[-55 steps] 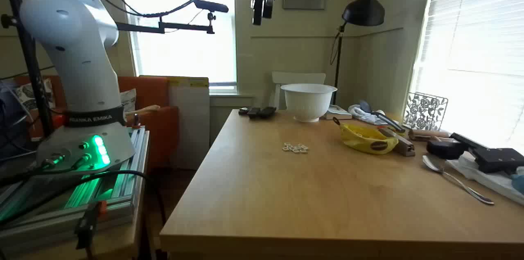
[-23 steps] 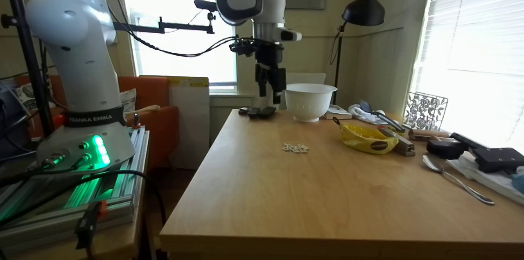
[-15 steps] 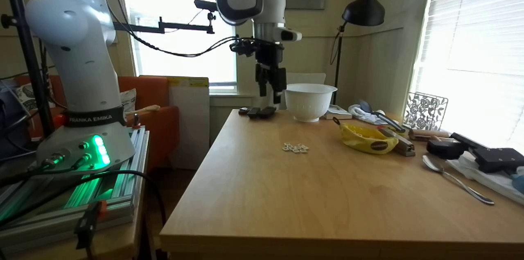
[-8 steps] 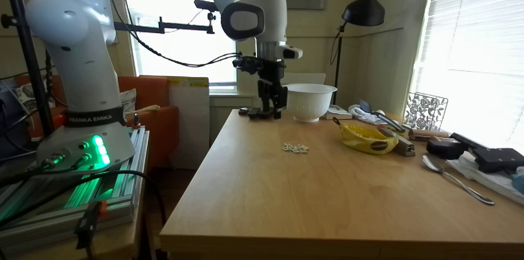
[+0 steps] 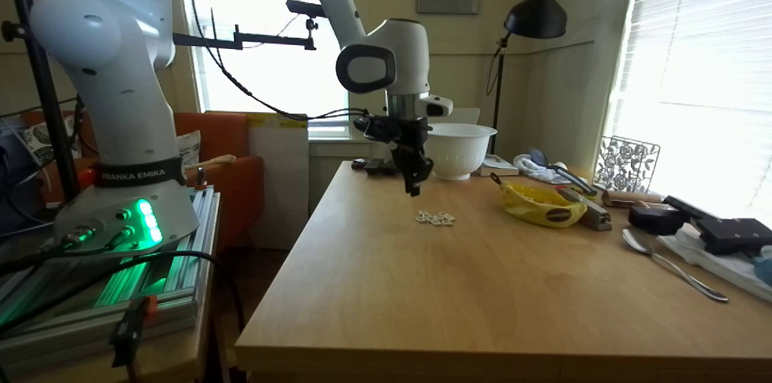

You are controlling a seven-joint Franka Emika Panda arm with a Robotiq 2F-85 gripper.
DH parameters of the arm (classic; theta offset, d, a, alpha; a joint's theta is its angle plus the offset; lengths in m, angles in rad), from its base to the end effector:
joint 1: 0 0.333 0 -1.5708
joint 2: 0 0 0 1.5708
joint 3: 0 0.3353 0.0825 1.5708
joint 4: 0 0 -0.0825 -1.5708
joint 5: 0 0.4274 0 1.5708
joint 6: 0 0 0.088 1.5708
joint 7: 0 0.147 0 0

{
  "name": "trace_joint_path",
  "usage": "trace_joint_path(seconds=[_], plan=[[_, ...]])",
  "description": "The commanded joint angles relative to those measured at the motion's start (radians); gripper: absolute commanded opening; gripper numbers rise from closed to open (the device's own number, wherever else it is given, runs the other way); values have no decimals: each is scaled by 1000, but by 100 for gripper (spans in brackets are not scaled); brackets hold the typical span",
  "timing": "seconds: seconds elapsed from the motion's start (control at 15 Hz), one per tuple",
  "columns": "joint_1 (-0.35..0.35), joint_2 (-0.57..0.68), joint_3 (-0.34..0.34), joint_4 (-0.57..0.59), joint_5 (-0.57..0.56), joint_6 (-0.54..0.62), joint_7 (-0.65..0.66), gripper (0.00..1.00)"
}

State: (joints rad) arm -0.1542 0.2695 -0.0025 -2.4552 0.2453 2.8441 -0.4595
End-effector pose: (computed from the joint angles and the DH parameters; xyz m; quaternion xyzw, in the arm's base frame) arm 0.5131 -0.0912 0.1409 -0.9967 -0.0362 -0.0693 0.0225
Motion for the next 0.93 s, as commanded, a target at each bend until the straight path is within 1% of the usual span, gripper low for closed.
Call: trace_joint_path(seconds=[0.0, 0.27, 0.87], plan=[[-89, 92, 69, 62, 10, 47, -46, 0], [-137, 146, 96, 92, -27, 52, -39, 0], [-193, 224, 167, 116, -45, 95, -32, 0]])
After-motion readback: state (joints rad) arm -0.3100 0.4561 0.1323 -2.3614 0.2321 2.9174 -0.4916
